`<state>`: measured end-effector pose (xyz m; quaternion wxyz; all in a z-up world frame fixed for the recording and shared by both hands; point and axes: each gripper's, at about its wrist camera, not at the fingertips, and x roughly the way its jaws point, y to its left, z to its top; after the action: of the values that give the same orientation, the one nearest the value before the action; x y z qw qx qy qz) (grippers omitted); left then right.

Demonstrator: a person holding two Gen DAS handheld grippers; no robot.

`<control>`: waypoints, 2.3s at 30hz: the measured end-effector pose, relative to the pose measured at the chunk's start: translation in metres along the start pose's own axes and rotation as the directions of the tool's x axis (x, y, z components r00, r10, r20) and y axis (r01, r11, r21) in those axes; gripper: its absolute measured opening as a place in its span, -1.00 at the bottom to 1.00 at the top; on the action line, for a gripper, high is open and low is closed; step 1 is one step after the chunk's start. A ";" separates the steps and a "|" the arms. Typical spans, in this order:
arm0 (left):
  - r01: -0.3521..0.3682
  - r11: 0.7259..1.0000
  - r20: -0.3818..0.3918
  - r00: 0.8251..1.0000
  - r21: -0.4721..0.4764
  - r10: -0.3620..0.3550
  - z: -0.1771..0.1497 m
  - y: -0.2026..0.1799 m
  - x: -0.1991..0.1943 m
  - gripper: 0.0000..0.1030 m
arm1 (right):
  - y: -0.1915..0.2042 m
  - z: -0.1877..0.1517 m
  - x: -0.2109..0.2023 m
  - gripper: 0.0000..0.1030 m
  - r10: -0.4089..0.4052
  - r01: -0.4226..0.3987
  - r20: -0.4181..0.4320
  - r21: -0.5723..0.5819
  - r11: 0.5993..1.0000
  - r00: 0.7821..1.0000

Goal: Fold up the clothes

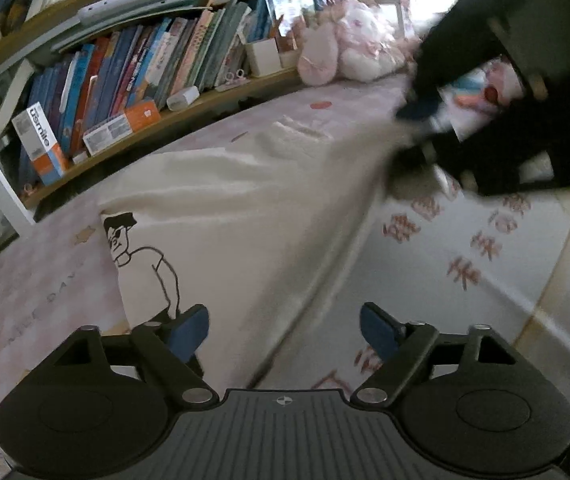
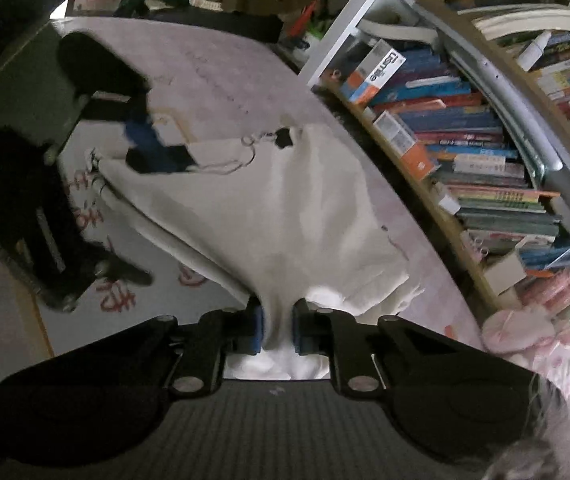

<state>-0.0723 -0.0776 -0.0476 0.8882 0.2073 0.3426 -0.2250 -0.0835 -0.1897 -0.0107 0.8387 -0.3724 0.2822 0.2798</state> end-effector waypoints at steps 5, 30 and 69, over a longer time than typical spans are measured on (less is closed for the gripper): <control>-0.093 0.996 -0.038 0.995 0.005 0.093 -0.014 0.005 0.000 -0.15 | -0.001 0.006 -0.002 -0.75 0.002 -0.002 0.008 -0.022 1.000 1.000; -0.157 0.940 -0.007 0.986 0.302 0.166 -0.033 0.009 -0.003 -0.47 | 0.020 -0.018 0.004 -0.61 -0.018 0.012 -0.077 -0.068 0.998 0.997; -0.049 0.891 -0.043 0.996 0.451 0.076 -0.030 0.017 -0.008 -0.91 | 0.040 -0.029 0.014 -0.78 -0.051 0.011 -0.156 -0.250 0.968 0.986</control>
<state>-0.0840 -0.0464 -0.0586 0.8125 0.4245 0.3006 -0.2632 -0.1089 -0.1864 -0.0554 0.7643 -0.5000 0.3061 0.2685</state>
